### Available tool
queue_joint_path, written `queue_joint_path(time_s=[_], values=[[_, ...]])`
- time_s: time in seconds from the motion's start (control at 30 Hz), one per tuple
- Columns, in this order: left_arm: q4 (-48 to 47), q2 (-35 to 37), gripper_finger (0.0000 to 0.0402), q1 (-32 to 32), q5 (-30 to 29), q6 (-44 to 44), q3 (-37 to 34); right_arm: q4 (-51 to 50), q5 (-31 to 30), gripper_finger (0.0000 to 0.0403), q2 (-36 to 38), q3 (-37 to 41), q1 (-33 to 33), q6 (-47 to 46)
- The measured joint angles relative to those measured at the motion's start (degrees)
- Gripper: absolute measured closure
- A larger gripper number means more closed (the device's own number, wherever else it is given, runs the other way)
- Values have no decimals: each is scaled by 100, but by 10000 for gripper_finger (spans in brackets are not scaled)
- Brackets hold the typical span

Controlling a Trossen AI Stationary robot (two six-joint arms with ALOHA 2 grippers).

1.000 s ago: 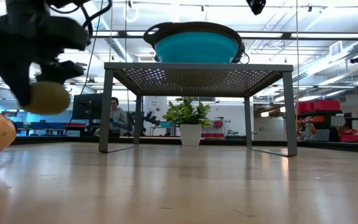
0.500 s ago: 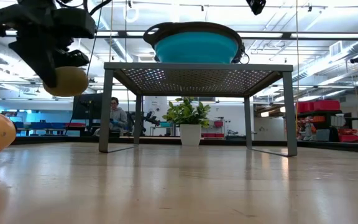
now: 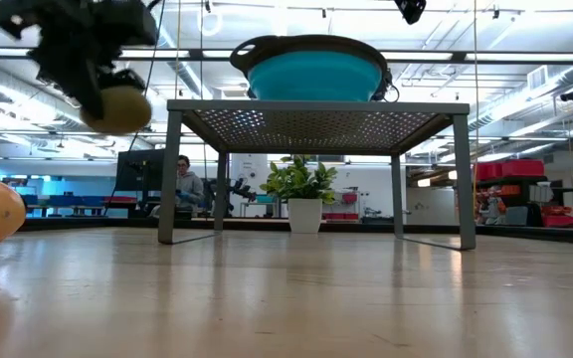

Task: Pick & Place Fruit
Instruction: Put the green kiwi into the strainer bowl on the shelf

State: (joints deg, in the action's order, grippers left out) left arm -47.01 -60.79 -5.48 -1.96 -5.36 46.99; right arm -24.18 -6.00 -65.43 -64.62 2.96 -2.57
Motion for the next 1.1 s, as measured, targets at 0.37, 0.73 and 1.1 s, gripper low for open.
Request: queue_joint_path(time_s=[0.37, 0.73, 1.1], values=[[82, 327, 166, 0, -428, -141, 714, 56, 3, 390, 0, 0, 0, 0], [192, 439, 166, 2, -553, -84, 811, 42, 5, 390, 0, 0, 2, 0], [449, 439, 166, 2, -552, -86, 808, 42, 7, 390, 0, 0, 0, 0]])
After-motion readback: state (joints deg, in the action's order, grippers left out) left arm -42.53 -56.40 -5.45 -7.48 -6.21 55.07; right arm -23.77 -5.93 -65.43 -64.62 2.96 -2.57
